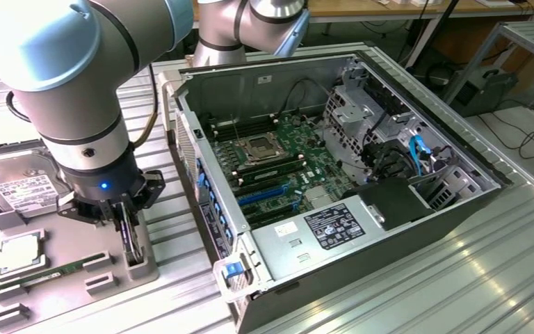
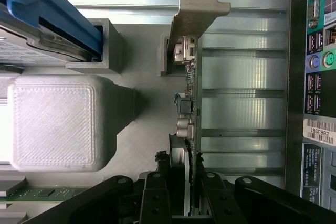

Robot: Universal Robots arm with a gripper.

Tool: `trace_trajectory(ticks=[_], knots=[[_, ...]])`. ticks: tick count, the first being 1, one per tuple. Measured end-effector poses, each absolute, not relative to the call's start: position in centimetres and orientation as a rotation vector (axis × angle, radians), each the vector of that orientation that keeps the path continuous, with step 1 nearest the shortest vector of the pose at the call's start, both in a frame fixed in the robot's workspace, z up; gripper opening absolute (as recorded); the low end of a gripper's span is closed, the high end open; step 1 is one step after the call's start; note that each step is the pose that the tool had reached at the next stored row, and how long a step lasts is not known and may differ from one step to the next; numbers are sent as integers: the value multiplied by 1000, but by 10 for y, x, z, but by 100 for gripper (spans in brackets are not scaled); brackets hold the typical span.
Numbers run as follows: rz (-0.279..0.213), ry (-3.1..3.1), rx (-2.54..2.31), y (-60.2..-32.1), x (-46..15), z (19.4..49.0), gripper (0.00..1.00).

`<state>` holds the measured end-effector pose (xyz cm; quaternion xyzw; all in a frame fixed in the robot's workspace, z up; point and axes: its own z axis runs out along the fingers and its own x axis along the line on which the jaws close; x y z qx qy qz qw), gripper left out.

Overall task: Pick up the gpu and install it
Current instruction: 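Pick up the gpu and move the gpu toward the slot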

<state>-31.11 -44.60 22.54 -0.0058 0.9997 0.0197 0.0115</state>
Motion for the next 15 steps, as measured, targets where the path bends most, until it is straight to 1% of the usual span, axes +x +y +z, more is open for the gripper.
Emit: trace_trajectory(ticks=[15], knots=[[62,3118,-18,-446,-311,231,27]])
